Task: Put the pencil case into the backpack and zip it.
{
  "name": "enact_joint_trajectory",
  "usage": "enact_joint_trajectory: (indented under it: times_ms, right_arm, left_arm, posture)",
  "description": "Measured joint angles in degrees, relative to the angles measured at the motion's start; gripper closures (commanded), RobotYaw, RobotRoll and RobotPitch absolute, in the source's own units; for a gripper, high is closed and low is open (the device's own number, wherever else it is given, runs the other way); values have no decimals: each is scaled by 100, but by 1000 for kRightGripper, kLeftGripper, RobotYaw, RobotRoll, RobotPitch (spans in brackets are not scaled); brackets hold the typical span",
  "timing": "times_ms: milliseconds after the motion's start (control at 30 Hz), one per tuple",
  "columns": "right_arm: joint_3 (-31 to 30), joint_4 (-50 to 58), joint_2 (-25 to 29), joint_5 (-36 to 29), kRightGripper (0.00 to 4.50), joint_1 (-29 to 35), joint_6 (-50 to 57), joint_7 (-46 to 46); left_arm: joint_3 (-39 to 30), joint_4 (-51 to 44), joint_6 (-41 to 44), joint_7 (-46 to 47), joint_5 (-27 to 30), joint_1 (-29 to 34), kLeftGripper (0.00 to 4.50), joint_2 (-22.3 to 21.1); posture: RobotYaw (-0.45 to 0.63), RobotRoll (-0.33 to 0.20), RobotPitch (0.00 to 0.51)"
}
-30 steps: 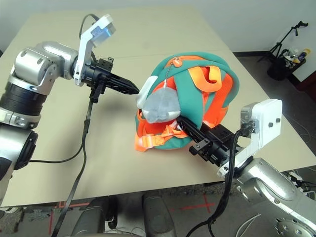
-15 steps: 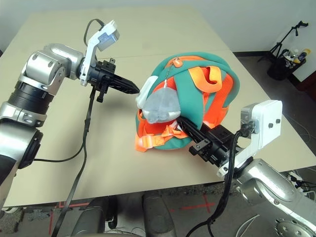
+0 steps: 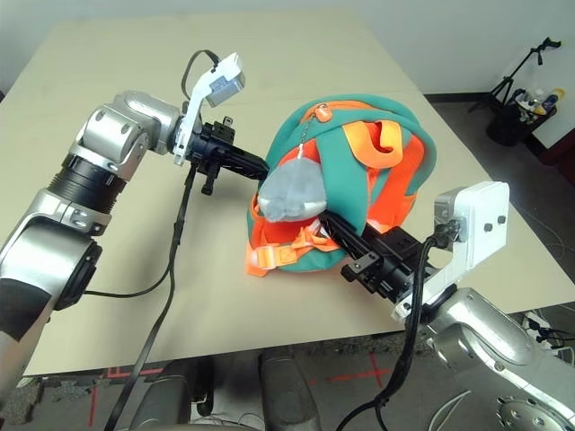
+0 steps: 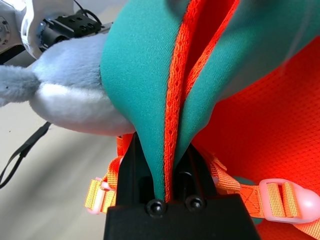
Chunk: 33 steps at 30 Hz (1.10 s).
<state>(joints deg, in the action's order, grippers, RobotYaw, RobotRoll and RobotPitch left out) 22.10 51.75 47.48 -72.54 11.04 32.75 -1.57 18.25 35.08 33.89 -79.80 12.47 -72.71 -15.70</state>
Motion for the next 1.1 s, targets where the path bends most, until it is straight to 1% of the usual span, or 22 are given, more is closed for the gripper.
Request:
enact_joint_trajectory:
  times_ms: [233,500,567,633,733,833,867,933,1033,1067,1100]
  right_arm:
    - [0,0,-14,60,4270,12,0,40]
    - [0,2,-15,57,4270,67,0,29]
    - [0,3,-15,58,4270,79,0,18]
    - [0,4,-17,58,4270,95,-1,-4]
    - [0,3,-27,62,4270,123,-1,-31]
    - [4,-8,-28,85,4270,164,-1,-81]
    - [9,-17,-29,100,4270,183,-2,-112]
    - [29,-34,-31,121,4270,210,-3,-156]
    - [55,-62,-71,171,4270,250,-8,-224]
    - [58,-69,-94,186,4270,251,-9,-244]
    - [64,-81,-110,205,4270,253,-10,-267]
  left_arm:
    - [4,302,-210,260,-222,71,4500,387]
    - [3,133,-56,420,-289,196,4500,703]
    - [-16,5,21,436,-280,199,4500,679]
    - [-91,-201,191,432,-192,179,4500,548]
    - [-315,-504,644,332,35,-69,4500,142]
    - [-579,-875,1158,67,334,-517,3910,-508]
    - [-669,-1019,1356,-43,444,-680,3598,-779]
    - [-816,-1177,1646,-144,613,-839,2991,-1095]
    - [-854,-1701,2260,-341,973,-778,1944,-1553]
    - [-846,-1917,2457,-417,1098,-703,1703,-1711]
    - [-834,-2091,2625,-483,1214,-648,1334,-1845]
  posture:
    - [-279,0,166]
    - [-267,0,167]
    - [-264,0,168]
    - [-262,0,167]
    - [-258,0,166]
    - [-250,0,165]
    - [-246,0,165]
    - [-240,0,164]
    - [-228,0,164]
    - [-224,0,164]
    - [-222,0,163]
